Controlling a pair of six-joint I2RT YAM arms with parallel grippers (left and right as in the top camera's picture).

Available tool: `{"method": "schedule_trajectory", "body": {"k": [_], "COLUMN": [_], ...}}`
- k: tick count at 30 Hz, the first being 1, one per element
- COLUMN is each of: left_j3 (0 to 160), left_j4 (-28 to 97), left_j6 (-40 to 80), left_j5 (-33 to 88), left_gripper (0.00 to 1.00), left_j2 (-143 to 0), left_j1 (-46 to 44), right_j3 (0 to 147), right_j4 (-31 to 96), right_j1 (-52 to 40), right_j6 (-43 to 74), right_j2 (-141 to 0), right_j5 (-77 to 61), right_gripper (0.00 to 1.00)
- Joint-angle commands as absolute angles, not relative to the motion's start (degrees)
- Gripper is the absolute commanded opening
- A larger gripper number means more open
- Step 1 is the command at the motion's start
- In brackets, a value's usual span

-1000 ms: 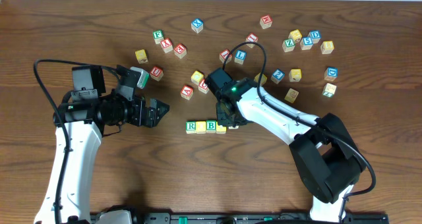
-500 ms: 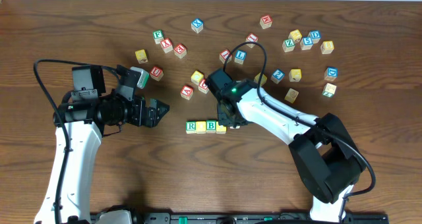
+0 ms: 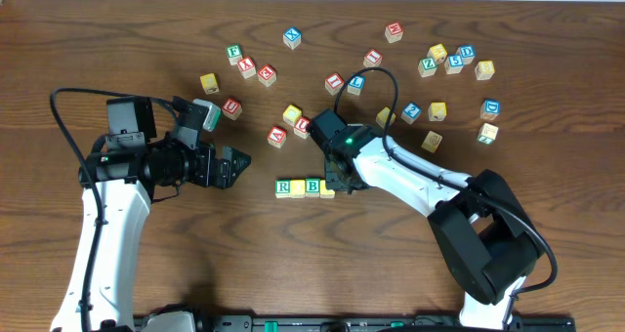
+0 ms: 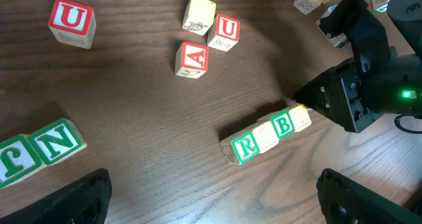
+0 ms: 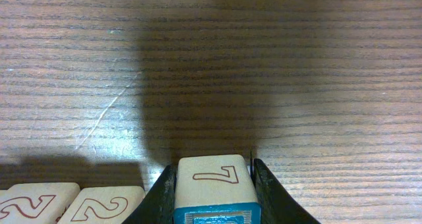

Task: Spell out ROBOT
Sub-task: 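Lift the T block and carry it to the right end of the row, then lower the T block beside the last O and open the right gripper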

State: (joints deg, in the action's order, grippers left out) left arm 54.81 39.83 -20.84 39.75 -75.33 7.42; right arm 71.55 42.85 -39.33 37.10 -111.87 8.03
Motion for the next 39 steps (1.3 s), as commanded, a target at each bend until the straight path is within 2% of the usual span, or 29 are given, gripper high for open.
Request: {"method": "schedule_trajectory", "body": {"k": [1, 9, 22, 24, 27, 29, 34, 39], "left_j3": [55.37, 55.37, 55.37, 55.37, 55.37, 55.37, 55.37, 55.37], "left_j4": [39.81, 39.81, 39.81, 39.81, 39.81, 39.81, 39.81, 39.81], "left_j6": [-21.37, -21.37, -21.37, -21.37, -21.37, -21.37, -21.37, -21.37], "left_j5": [39.83, 39.83, 39.83, 39.83, 39.83, 39.83, 39.83, 39.83], "left_gripper": [0.98, 0.98, 0.98, 0.98, 0.98, 0.98, 0.98, 0.98], "left_j2": [-75.02, -75.02, -75.02, -75.02, -75.02, -75.02, -75.02, -75.02], "left_j1": [7.70, 7.70, 7.70, 7.70, 7.70, 7.70, 7.70, 7.70], "right_j3": [69.76, 69.76, 69.73, 69.73, 69.73, 69.73, 69.73, 69.73], "right_j4": [43.05, 42.87, 43.00, 43.00, 42.98, 43.00, 43.00, 43.00], "right_j1": [-40.69, -43.62, -43.48, -43.48, -43.48, -43.48, -43.48, -43.48], "right_j6": [38.37, 39.51, 41.36, 41.60, 41.78, 41.78, 42.00, 42.41], "right_j2": [-112.62, -112.62, -112.62, -112.62, -112.62, -112.62, -112.62, -112.62], "right_j5": [8.45, 8.64, 9.56, 9.63, 9.96, 9.98, 9.98, 10.02], "right_gripper": [0.01, 0.03, 0.06, 0.16, 0.47, 0.59, 0.61, 0.59]}}
